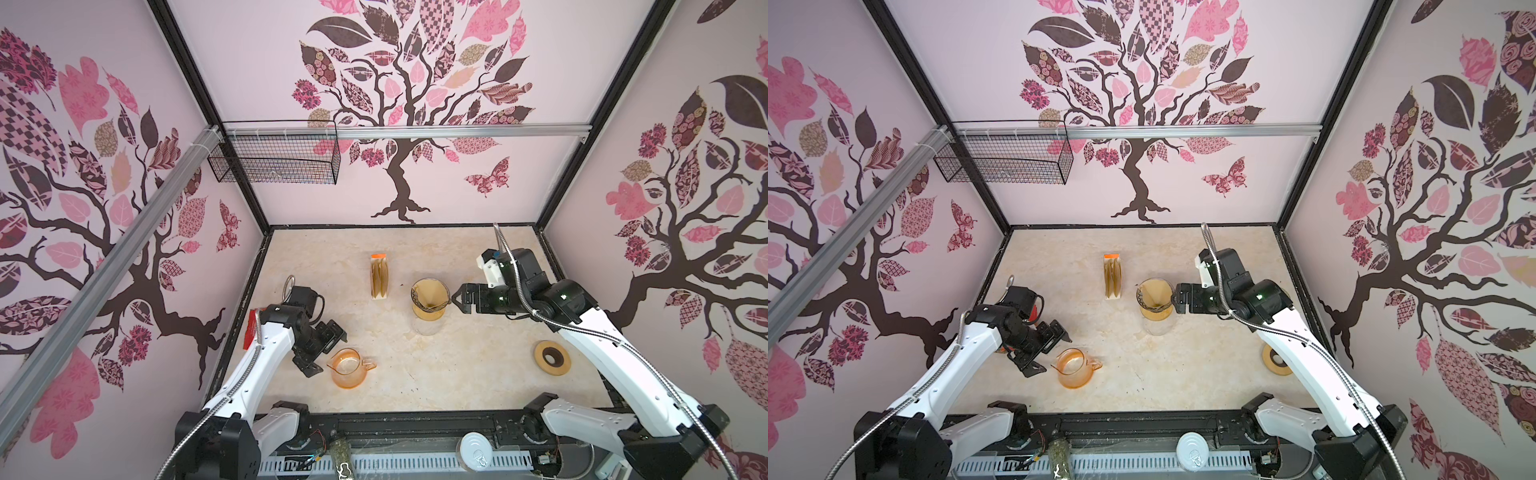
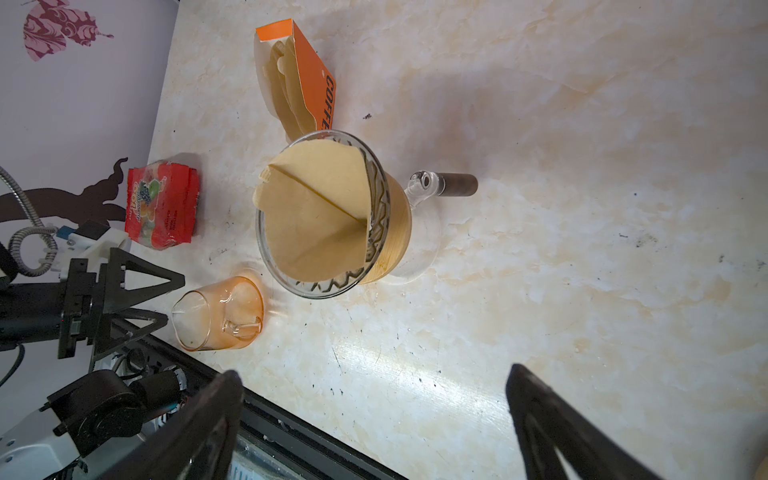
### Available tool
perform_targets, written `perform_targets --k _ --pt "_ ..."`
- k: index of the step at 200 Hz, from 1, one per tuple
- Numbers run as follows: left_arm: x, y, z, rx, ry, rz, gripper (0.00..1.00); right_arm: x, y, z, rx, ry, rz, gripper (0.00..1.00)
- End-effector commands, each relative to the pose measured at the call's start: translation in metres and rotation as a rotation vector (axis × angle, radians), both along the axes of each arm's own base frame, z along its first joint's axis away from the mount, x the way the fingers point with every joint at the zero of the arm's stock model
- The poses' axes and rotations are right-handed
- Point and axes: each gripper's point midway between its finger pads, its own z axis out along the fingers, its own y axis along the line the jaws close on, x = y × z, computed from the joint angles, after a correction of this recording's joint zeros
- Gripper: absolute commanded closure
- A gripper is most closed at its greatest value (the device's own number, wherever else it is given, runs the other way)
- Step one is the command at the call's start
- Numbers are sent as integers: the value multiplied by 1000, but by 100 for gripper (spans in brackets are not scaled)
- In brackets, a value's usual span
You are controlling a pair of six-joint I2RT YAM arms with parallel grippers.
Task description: Place the coffee filter in the dripper
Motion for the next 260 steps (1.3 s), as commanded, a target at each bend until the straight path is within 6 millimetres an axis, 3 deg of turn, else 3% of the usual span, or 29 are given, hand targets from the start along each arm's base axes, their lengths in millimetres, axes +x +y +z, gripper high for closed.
perform_targets --k 1,133,260 --pt "1 -3 -9 -9 9 31 2 -1 1 13 2 -32 21 0" --pt "-5 -22 -25 6 57 17 2 -4 -2 20 12 -62 18 0" --pt "0 -31 -29 -22 52 6 15 -2 -7 21 0 -78 -1 0"
